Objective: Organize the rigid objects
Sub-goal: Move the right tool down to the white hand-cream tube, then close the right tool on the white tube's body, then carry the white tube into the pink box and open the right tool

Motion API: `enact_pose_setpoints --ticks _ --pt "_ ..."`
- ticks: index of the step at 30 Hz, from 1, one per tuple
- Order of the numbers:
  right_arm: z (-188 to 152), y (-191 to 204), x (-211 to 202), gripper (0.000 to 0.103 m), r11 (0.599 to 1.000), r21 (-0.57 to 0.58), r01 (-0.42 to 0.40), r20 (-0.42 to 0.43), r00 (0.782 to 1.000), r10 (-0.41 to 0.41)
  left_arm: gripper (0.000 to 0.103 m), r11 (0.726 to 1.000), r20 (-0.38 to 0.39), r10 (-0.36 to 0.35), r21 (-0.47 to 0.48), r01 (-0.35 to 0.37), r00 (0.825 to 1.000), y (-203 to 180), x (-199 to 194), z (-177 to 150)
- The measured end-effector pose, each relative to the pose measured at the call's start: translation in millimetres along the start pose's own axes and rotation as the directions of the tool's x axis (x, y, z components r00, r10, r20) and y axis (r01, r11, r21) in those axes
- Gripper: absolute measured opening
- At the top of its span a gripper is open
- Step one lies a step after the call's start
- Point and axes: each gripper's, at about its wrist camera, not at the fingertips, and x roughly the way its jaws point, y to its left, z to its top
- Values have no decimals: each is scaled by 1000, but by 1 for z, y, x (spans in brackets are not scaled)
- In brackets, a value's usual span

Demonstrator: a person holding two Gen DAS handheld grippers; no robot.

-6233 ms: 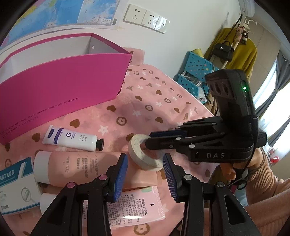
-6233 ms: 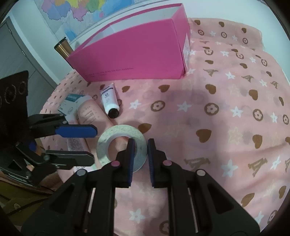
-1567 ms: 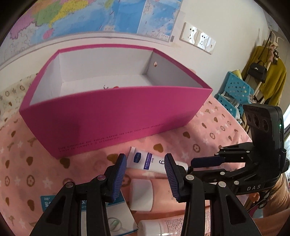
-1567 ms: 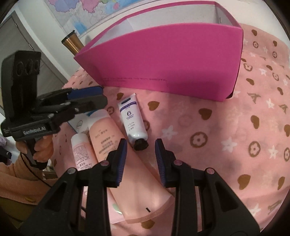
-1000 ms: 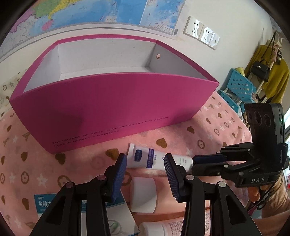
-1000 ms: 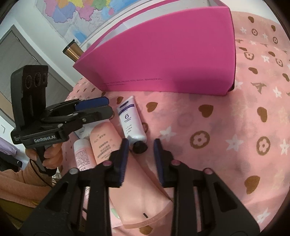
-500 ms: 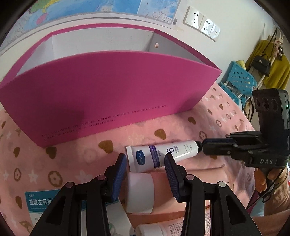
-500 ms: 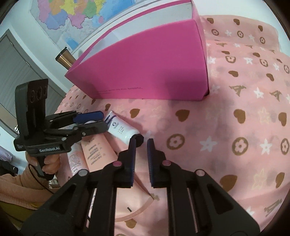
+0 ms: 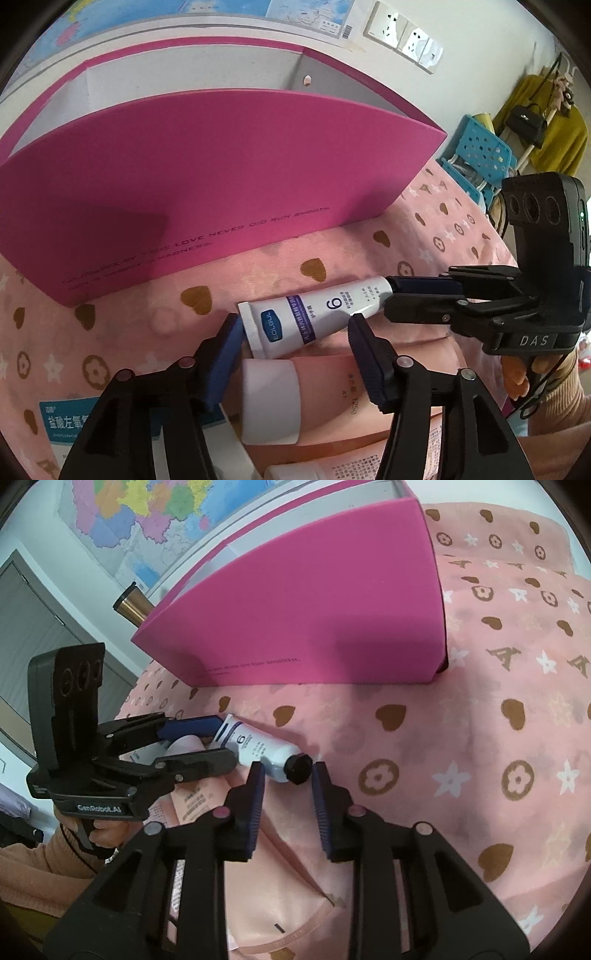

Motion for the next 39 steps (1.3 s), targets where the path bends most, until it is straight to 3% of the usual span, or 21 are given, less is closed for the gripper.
enact_pose_setpoints --ticks 16,21,39 --pt "2 -1 -1 31 999 4 38 22 999 -38 63 1000 7 19 -22 -19 1000 -7 1 1" --pt "3 2 -4 31 999 -7 47 34 998 -47 63 999 30 51 -11 -51 998 -15 -2 2" --pt "6 8 -34 31 997 -39 66 90 994 -62 63 999 102 42 3 -43 994 -34 -25 6"
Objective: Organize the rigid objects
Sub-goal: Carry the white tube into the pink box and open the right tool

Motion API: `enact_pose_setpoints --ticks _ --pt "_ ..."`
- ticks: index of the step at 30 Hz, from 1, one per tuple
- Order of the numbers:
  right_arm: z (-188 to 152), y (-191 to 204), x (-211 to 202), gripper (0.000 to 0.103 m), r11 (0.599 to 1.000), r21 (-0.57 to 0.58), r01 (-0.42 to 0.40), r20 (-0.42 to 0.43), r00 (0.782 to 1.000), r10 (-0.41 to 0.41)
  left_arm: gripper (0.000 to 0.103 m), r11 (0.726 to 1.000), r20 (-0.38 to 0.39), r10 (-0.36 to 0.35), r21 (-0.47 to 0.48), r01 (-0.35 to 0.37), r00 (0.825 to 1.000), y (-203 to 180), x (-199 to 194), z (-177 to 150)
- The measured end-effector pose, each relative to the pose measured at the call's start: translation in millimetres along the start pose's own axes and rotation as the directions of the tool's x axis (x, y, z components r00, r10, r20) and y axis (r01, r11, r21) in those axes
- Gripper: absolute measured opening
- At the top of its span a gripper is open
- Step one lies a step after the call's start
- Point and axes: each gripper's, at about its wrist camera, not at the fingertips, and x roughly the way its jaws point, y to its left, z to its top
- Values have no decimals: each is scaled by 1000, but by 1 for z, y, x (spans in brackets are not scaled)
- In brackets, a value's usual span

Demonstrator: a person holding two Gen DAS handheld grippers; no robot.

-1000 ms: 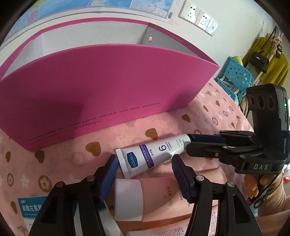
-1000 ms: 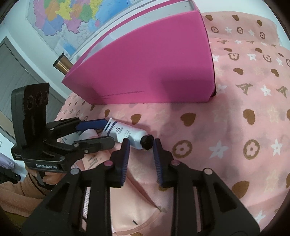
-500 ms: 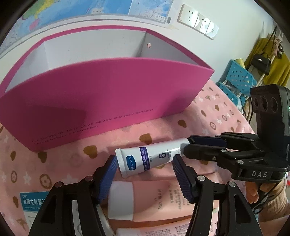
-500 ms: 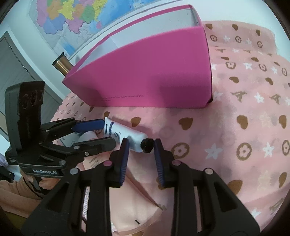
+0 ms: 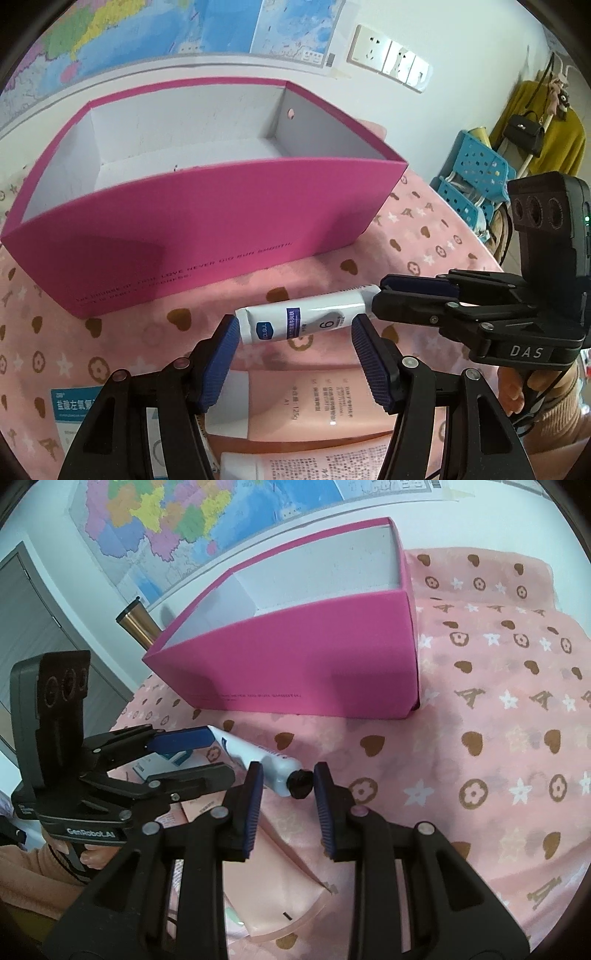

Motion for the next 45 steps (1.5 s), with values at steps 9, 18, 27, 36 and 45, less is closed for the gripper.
enact_pose_setpoints --ticks 9,18,27,36,45 --pt "2 -1 -12 31 1000 3 -3 24 1000 3 63 1000 36 6 24 -7 999 -9 -12 2" --pt "10 5 -28 31 1000 -26 7 59 998 -6 63 1000 85 -3 31 1 996 -14 -29 8" --pt "30 16 -43 31 997 -67 27 111 994 -20 63 1000 150 -10 25 6 989 -16 -42 25" --pt "55 21 -54 31 993 -108 53 166 986 -34 63 999 200 5 38 -13 980 -18 -50 47" --pt "77 18 -53 31 990 -116 74 188 981 -51 63 999 205 -3 32 -3 979 -12 -46 65"
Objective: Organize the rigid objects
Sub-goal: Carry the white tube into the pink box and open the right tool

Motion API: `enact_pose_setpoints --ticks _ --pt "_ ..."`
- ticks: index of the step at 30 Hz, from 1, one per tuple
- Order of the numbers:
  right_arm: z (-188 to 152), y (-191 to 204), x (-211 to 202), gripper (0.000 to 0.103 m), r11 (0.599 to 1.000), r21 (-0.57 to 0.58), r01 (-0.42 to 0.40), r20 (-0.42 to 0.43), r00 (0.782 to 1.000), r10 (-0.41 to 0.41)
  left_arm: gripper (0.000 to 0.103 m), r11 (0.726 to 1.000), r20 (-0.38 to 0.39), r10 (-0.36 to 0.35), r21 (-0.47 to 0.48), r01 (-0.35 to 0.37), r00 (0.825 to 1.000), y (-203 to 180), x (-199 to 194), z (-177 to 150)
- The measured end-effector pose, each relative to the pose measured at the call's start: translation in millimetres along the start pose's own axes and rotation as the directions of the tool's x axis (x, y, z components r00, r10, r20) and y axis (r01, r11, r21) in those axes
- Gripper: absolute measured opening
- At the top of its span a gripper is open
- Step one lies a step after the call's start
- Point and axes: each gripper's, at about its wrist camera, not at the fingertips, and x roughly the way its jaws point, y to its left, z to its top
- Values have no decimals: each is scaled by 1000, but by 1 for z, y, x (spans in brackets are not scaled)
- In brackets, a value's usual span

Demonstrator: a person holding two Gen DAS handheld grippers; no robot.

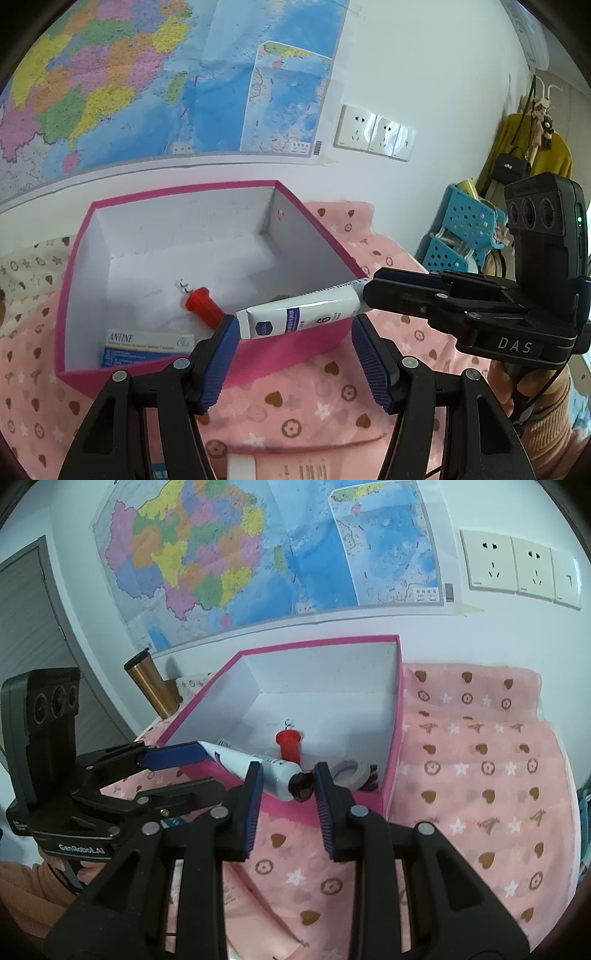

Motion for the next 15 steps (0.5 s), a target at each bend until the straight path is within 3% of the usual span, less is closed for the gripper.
enact_pose_setpoints --ticks 15 --pt "15 -14 26 31 1000 14 20 -40 999 -20 63 998 -53 -27 -62 24 998 21 29 18"
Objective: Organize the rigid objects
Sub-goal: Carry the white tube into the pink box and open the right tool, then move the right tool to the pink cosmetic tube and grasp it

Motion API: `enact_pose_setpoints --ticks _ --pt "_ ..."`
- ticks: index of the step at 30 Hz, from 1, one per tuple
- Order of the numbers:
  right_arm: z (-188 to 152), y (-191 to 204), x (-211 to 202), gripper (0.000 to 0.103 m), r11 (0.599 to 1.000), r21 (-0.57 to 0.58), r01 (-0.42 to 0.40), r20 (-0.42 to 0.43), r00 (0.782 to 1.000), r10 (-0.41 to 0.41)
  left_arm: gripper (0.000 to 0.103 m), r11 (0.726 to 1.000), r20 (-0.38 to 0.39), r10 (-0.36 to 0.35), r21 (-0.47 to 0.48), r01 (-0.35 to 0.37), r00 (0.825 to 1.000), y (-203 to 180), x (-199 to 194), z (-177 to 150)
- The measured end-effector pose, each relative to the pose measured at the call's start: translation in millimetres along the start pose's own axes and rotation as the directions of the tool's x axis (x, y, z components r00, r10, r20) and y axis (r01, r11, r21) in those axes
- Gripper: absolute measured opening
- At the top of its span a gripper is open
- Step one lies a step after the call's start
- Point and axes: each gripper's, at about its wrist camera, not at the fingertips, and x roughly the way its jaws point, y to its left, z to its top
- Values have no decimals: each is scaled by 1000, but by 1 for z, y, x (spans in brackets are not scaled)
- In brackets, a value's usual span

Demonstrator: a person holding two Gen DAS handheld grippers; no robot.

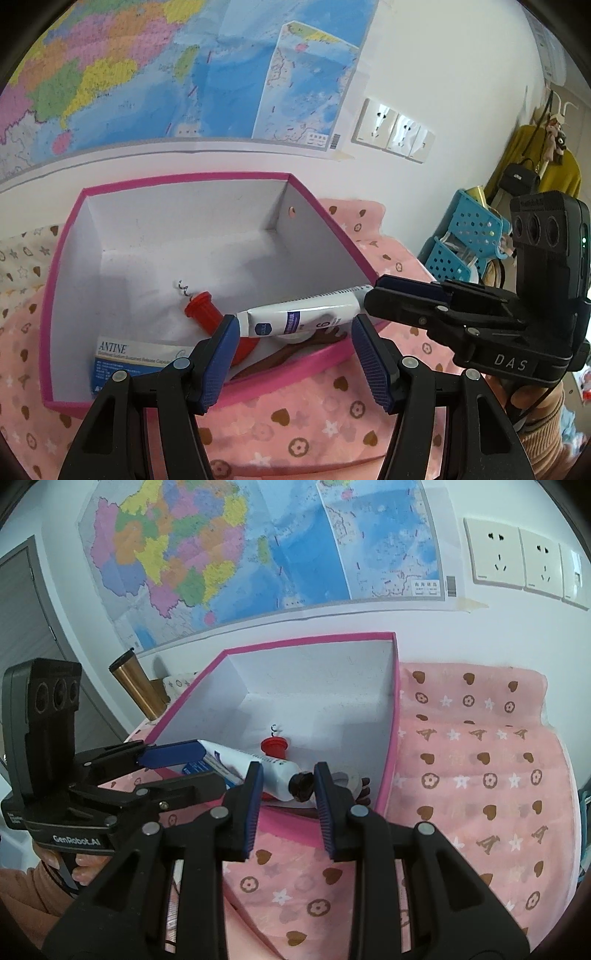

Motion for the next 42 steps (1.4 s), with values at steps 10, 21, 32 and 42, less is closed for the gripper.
enact_pose_setpoints --ticks 10,21,32,42 --pt "2 -8 17 31 1000 7 21 -41 999 -21 63 999 -48 0 -32 -1 999 8 19 3" --pt "4 -17 26 32 998 24 53 -49 997 -52 62 997 -90 -17 -77 10 996 19 37 2" --pt "-11 -16 -5 37 999 42 -2 -9 1000 3 62 1000 18 8 -14 -8 1000 14 -1 -10" --pt "-57 -13 -30 49 991 101 -89 -38 995 93 64 998 33 2 63 -4 999 10 -39 -46"
